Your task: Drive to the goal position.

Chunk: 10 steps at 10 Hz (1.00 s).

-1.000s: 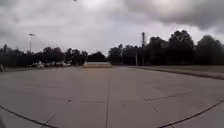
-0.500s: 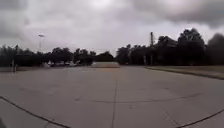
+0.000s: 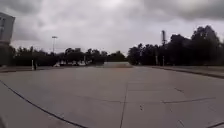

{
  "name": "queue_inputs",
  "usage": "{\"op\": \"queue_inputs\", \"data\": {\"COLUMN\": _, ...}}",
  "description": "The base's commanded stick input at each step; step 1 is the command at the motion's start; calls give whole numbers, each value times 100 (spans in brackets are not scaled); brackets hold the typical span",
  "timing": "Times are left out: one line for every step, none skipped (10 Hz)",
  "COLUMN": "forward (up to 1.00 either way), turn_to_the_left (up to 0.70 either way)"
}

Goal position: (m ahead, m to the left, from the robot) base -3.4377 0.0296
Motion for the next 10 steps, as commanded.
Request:
{"op": "queue_inputs", "data": {"forward": 0, "turn_to_the_left": 100}}
{"op": "queue_inputs", "data": {"forward": 0, "turn_to_the_left": 100}}
{"op": "queue_inputs", "data": {"forward": 0, "turn_to_the_left": 100}}
{"op": "queue_inputs", "data": {"forward": 0, "turn_to_the_left": 100}}
{"op": "queue_inputs", "data": {"forward": 0, "turn_to_the_left": 100}}
{"op": "queue_inputs", "data": {"forward": 0, "turn_to_the_left": 100}}
{"op": "queue_inputs", "data": {"forward": 0, "turn_to_the_left": 100}}
{"op": "queue_inputs", "data": {"forward": 0, "turn_to_the_left": 100}}
{"op": "queue_inputs", "data": {"forward": 0, "turn_to_the_left": 100}}
{"op": "queue_inputs", "data": {"forward": 0, "turn_to_the_left": 100}}
